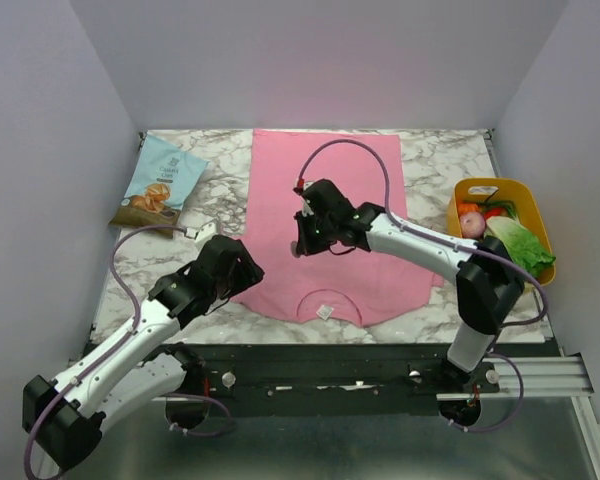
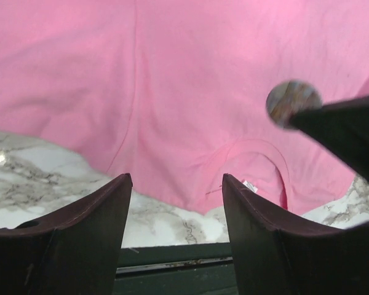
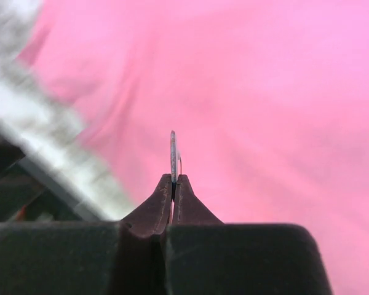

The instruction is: Pin the brooch onto the clothing

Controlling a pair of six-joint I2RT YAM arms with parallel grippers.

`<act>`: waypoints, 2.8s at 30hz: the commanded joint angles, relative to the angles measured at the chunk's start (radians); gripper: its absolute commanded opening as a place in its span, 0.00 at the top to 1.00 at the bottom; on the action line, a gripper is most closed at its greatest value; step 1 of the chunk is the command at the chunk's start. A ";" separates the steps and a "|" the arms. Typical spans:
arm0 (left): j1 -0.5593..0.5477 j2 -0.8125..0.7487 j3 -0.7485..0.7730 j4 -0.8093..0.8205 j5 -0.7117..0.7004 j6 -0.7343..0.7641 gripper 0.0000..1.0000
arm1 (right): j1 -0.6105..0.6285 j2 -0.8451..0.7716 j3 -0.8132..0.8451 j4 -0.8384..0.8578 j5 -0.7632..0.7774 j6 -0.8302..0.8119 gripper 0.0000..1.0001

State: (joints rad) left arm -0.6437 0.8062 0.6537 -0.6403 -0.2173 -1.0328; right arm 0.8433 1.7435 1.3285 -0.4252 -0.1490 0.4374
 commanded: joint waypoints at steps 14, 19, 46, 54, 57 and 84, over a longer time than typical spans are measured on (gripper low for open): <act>-0.005 -0.004 0.001 0.176 -0.005 0.122 0.27 | 0.010 0.643 0.630 -0.582 1.111 -0.106 0.99; -0.005 -0.032 -0.026 0.174 -0.017 0.111 0.27 | 0.066 0.492 0.483 -0.413 0.970 -0.193 0.55; 0.026 0.648 0.202 0.335 0.047 0.286 1.00 | -0.320 -0.114 -0.035 -0.113 0.021 -0.082 0.21; 0.026 0.654 0.118 0.350 0.073 0.243 1.00 | -0.395 -0.144 -0.091 -0.076 -0.029 -0.075 0.16; 0.026 0.622 0.060 0.352 0.070 0.209 1.00 | -0.408 -0.137 -0.089 -0.073 -0.038 -0.071 0.16; 0.027 0.470 0.185 0.450 0.021 0.359 0.52 | -0.418 -0.007 -0.075 -0.004 -0.167 -0.026 0.05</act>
State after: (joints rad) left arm -0.6209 1.1809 0.7044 -0.2920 -0.2272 -0.7811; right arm 0.4301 1.7023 1.2507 -0.4862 -0.2783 0.3790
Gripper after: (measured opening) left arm 0.416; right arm 0.966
